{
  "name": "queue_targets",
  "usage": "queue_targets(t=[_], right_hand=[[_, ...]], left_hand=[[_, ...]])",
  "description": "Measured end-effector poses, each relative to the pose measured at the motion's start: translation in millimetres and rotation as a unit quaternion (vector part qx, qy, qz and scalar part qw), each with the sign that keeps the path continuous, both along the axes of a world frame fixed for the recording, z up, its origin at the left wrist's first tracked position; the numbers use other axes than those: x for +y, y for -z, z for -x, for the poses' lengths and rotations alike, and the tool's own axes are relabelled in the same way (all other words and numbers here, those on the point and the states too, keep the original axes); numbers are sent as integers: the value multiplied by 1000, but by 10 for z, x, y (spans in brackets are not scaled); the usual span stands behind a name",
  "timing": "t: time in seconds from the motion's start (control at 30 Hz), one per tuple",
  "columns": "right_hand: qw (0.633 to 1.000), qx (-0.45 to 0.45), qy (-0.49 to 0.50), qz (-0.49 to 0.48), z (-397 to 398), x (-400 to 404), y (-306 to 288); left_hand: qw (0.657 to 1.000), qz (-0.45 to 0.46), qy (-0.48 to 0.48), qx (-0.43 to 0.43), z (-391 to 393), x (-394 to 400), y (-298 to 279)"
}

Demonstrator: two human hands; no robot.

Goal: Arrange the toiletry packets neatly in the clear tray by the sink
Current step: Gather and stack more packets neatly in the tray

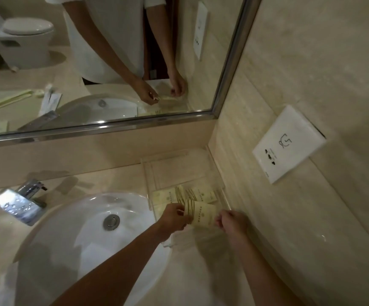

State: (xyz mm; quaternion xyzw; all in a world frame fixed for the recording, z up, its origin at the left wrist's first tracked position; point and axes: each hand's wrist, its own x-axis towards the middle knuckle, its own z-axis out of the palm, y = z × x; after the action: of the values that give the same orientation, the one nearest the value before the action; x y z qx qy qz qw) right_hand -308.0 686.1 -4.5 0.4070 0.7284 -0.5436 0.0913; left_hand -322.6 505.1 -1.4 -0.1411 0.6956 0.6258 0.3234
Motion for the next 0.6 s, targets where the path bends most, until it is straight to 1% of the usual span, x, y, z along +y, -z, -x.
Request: queue_targets(t=[0.1, 0.2, 0.27, 0.33, 0.43, 0.53, 0.6], right_hand=[[1000, 12, 5, -16, -109, 43, -39], [999, 19, 30, 4, -226, 80, -77], [999, 27, 29, 3, -305, 107, -77], [999, 38, 37, 7, -369, 132, -62], [999, 31, 22, -5, -444, 157, -78], [999, 23, 33, -7, -471, 198, -60], [999, 18, 44, 2, -484, 218, -35]], left_hand=[[993, -44, -83, -64, -28, 179, 86], [977, -83, -143, -138, -73, 356, 132], [960, -134, -181, -167, -95, 452, 145], [937, -195, -222, -185, -83, 541, 176], [901, -243, -294, -205, -21, 628, 267], [876, -251, -358, -204, 47, 697, 328], [865, -259, -382, -198, 98, 733, 363]])
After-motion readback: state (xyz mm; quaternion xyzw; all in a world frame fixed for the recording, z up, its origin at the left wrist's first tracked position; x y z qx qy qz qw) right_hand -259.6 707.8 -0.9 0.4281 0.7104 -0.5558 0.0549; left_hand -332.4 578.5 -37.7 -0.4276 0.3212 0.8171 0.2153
